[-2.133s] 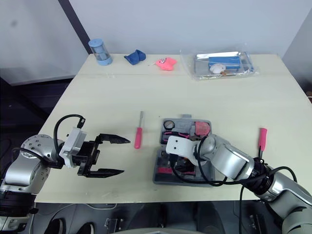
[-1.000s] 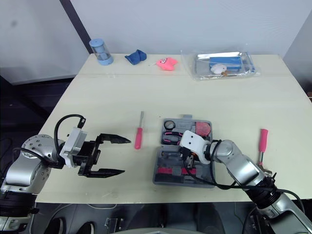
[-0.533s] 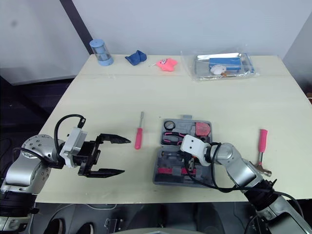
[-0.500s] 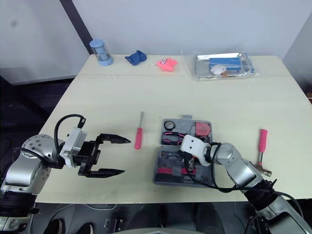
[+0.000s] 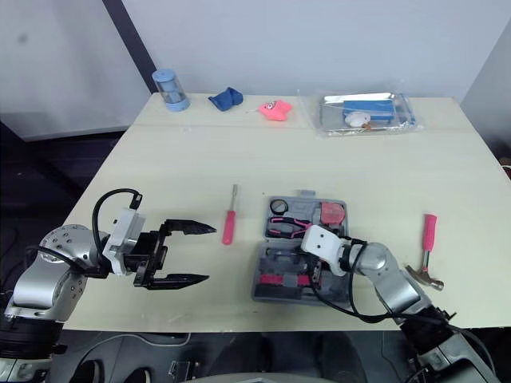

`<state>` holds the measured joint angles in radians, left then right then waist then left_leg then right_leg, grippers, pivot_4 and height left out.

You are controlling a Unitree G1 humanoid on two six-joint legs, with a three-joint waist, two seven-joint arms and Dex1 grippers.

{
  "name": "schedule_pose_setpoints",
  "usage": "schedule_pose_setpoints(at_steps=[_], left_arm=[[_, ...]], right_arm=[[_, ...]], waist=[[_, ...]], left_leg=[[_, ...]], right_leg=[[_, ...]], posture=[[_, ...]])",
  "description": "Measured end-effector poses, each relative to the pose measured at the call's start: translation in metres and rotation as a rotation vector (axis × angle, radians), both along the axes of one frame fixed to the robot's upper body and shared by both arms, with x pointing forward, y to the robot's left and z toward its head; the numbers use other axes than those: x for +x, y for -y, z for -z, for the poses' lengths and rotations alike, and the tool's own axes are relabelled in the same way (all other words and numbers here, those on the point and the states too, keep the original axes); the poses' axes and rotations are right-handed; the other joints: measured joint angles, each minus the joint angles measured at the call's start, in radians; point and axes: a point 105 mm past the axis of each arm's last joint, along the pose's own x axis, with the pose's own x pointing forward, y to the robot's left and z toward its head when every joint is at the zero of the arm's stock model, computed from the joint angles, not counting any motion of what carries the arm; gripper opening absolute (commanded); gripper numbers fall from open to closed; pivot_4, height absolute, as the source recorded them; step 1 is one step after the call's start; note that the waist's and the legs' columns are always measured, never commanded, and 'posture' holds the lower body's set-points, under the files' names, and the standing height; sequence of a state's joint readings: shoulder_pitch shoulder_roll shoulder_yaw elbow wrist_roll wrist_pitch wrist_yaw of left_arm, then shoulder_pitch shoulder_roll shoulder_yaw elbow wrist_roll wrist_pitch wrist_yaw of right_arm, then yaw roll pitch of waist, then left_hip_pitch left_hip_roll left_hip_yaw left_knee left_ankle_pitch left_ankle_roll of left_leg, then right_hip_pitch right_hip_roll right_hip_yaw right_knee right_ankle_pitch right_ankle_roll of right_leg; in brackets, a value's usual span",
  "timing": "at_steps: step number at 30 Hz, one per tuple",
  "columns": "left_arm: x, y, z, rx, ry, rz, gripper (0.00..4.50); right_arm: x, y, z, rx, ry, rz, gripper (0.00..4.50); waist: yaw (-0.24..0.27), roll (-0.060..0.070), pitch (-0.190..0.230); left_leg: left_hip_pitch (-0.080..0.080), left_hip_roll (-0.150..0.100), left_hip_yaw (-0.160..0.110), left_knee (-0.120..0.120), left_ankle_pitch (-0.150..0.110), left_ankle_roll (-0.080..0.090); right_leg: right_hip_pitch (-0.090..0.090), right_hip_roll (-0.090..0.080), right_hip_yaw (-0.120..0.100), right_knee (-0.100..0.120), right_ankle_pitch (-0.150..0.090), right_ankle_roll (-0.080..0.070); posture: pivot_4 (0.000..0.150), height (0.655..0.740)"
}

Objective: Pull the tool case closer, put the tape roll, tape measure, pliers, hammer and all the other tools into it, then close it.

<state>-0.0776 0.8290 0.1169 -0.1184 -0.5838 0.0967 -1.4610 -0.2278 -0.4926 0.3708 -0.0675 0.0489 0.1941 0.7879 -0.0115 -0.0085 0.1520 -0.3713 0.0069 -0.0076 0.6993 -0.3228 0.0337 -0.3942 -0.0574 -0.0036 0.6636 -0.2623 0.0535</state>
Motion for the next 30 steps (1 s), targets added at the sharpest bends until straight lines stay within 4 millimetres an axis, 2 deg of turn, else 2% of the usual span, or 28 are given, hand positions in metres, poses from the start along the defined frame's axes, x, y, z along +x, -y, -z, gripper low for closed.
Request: schedule_pose_setpoints(at_steps=[5, 10, 11, 14, 16, 19, 21, 24, 25, 27, 30], left_arm=[[0.004, -0.001, -0.004, -0.04, 0.009, -0.083, 4.5], [0.011, -0.008, -0.006, -0.114, -0.011, -0.199, 4.5], [0.014, -0.011, -0.008, -0.138, -0.011, -0.239, 4.5], [0.02, -0.035, -0.003, -0.192, -0.029, -0.417, 4.5], [0.02, -0.046, 0.001, -0.204, -0.042, -0.482, 4.5], [0.017, -0.061, 0.01, -0.214, -0.062, -0.573, 4.5], [0.013, -0.075, 0.019, -0.212, -0.076, -0.649, 4.5], [0.008, -0.094, 0.031, -0.211, -0.098, -0.752, 4.5], [0.007, -0.098, 0.034, -0.21, -0.105, -0.773, 4.5], [0.0, -0.106, 0.041, -0.21, -0.107, -0.82, 4.5], [-0.013, -0.12, 0.059, -0.198, -0.152, -0.903, 4.5]], right_arm=[[0.002, 0.019, -0.048, 0.186, 0.123, 0.08, 0.03], [-0.007, 0.053, -0.054, 0.265, 0.124, 0.207, 0.03], [-0.011, 0.065, -0.053, 0.28, 0.119, 0.255, 0.03], [-0.025, 0.121, -0.049, 0.298, 0.108, 0.466, 0.03], [-0.03, 0.143, -0.051, 0.308, 0.115, 0.546, 0.03], [-0.045, 0.181, -0.051, 0.352, 0.11, 0.683, 0.84], [-0.061, 0.21, -0.051, 0.375, 0.12, 0.789, 1.76], [-0.083, 0.247, -0.051, 0.379, 0.142, 0.929, 3.45], [-0.089, 0.257, -0.052, 0.378, 0.152, 0.966, 3.66], [-0.1, 0.28, -0.052, 0.378, 0.183, 1.043, 4.45], [-0.12, 0.313, -0.045, 0.365, 0.186, 1.168, 4.45]], waist=[[0.0, 0.0, 0.0], [0.005, 0.0, 0.0], [0.008, 0.001, 0.0], [0.011, 0.001, 0.001], [0.006, 0.001, 0.001], [0.005, 0.001, 0.001], [0.006, 0.002, 0.001], [0.005, 0.002, 0.001], [0.005, 0.002, 0.001], [0.003, 0.003, 0.001], [0.001, 0.003, 0.001]], left_leg=[[-0.009, 0.0, -0.001, 0.0, 0.001, -0.002], [-0.01, 0.0, -0.001, 0.0, 0.0, 0.0], [-0.01, -0.001, -0.001, 0.0, 0.0, 0.0], [-0.009, -0.002, 0.0, 0.0, 0.0, 0.0], [-0.009, -0.001, 0.0, 0.0, 0.0, 0.0], [-0.008, -0.001, -0.001, 0.0, 0.0, 0.0], [-0.008, -0.001, 0.0, 0.0, 0.0, 0.0], [-0.008, -0.001, 0.0, 0.0, 0.0, 0.001], [-0.008, -0.001, 0.0, 0.0, 0.0, 0.001], [-0.006, -0.001, 0.001, 0.0, -0.001, 0.001], [-0.006, -0.001, 0.0, 0.0, -0.001, 0.001]], right_leg=[[-0.008, 0.0, -0.001, 0.0, 0.0, 0.0], [-0.008, -0.003, -0.002, -0.001, 0.0, 0.0], [-0.008, -0.004, -0.002, -0.001, 0.0, 0.0], [-0.008, -0.005, -0.002, -0.001, 0.0, 0.0], [-0.008, -0.005, -0.002, 0.0, 0.0, 0.0], [-0.007, -0.005, -0.002, 0.0, 0.0, 0.0], [-0.007, -0.005, 0.0, 0.0, 0.0, 0.0], [-0.006, -0.006, 0.001, -0.001, 0.0, 0.0], [-0.006, -0.006, 0.001, -0.001, 0.0, 0.0], [-0.005, -0.008, 0.001, -0.001, 0.0, 0.0], [-0.004, -0.01, 0.001, -0.001, 0.0, 0.0]], posture=[[0.15, 0.74], [0.15, 0.74], [0.15, 0.74], [0.15, 0.74], [0.15, 0.74], [0.15, 0.74], [0.15, 0.74], [0.15, 0.74], [0.15, 0.74], [0.15, 0.74], [0.15, 0.74]])
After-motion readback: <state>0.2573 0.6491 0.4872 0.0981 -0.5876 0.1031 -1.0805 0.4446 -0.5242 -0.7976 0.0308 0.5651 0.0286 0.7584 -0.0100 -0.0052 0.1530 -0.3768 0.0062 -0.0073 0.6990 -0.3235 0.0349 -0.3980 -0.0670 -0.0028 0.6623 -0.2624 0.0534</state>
